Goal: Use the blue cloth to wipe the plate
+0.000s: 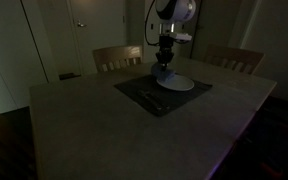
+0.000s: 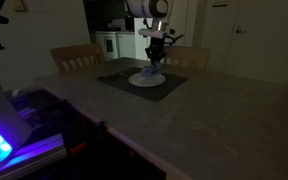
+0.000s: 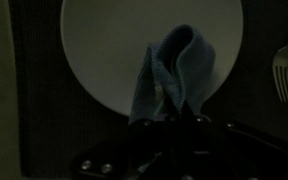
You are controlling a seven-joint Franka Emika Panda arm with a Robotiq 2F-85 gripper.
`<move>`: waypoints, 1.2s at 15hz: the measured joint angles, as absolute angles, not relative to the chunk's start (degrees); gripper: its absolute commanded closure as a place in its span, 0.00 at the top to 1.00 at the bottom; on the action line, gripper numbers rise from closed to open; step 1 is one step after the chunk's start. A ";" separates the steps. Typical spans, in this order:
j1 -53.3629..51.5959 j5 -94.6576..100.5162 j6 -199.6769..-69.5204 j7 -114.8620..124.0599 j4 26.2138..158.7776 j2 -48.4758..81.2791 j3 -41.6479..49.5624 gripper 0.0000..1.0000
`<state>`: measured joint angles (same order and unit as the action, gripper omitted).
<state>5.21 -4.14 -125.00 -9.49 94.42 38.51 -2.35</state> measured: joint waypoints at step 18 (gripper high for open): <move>2.93 -5.73 -121.27 -13.48 86.26 45.97 -7.20 0.02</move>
